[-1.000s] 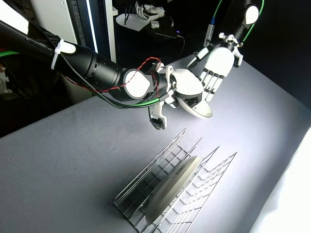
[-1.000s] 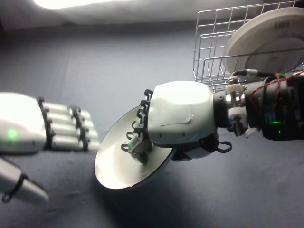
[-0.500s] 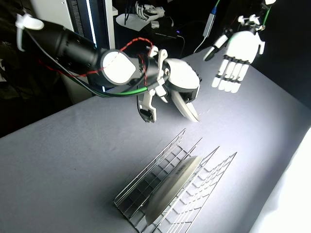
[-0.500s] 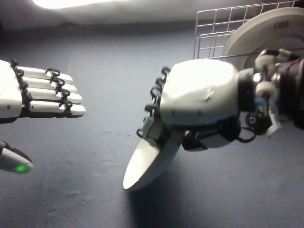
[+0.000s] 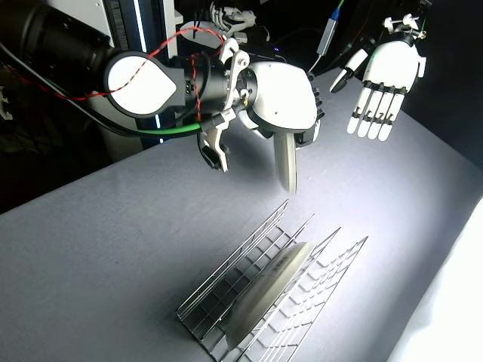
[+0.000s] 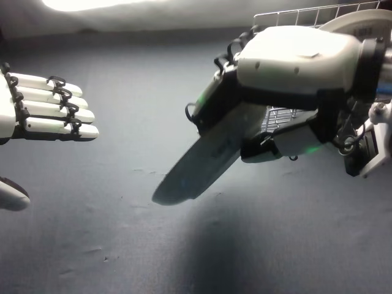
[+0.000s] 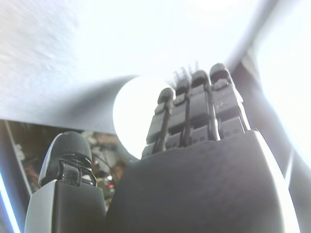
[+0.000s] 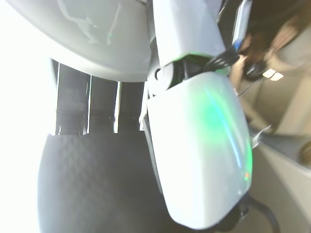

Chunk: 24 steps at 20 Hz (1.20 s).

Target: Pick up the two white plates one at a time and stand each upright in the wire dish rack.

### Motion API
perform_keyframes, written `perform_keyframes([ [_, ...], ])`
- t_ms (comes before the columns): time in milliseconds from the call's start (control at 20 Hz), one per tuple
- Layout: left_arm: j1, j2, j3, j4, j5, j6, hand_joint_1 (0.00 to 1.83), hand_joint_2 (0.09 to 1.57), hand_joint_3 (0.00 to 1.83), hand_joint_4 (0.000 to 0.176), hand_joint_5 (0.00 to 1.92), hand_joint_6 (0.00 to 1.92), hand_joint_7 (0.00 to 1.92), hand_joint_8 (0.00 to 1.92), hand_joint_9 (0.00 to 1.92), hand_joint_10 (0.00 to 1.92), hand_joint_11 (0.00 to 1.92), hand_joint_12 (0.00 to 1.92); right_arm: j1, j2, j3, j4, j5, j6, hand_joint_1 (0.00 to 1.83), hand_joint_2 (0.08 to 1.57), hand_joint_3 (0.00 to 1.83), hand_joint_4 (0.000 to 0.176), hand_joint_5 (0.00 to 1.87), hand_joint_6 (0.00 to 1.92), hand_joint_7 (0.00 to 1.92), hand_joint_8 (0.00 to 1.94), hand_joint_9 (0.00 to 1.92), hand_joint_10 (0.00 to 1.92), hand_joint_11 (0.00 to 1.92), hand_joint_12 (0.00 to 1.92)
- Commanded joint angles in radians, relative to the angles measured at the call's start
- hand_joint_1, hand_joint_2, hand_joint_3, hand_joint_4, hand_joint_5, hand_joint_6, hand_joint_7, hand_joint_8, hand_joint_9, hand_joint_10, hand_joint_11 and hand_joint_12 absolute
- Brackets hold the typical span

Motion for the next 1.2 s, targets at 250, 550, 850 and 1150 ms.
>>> perform_keyframes([
  [250,-0.017,-0.003,0.019,-0.049,-0.023,-0.042,0.0,1.18,0.0,0.0,0.0,0.0,0.0,0.0,0.0,0.0,0.0,0.0,0.032,0.057,-0.034,0.283,0.145,0.01,1.49,1.07,0.0,0.0,0.94,0.95,1.04,0.74,1.0,0.91,0.94,1.41],
  [550,-0.017,-0.004,0.028,-0.038,-0.016,-0.043,0.0,1.18,0.0,0.0,0.0,0.0,0.0,0.0,0.0,0.0,0.0,0.0,0.055,0.099,-0.032,0.516,0.142,0.013,1.49,1.08,0.0,0.0,0.93,0.98,1.04,0.71,1.0,0.92,0.94,1.41],
  [850,-0.047,-0.008,0.026,-0.007,-0.003,-0.043,0.0,1.18,0.0,0.0,0.0,0.0,0.0,0.0,0.0,0.0,0.0,0.0,0.049,0.145,-0.011,0.638,0.135,0.013,1.49,1.08,0.0,0.0,0.92,0.98,1.05,0.74,0.99,0.92,0.94,1.42],
  [1150,-0.052,-0.01,0.026,0.009,-0.004,-0.045,0.0,1.19,0.01,0.0,0.0,0.0,0.0,0.0,0.0,0.0,0.0,0.0,0.023,0.16,0.055,0.638,0.134,0.012,1.49,1.07,0.0,0.0,0.95,0.93,1.07,0.7,0.99,0.92,0.93,1.43],
])
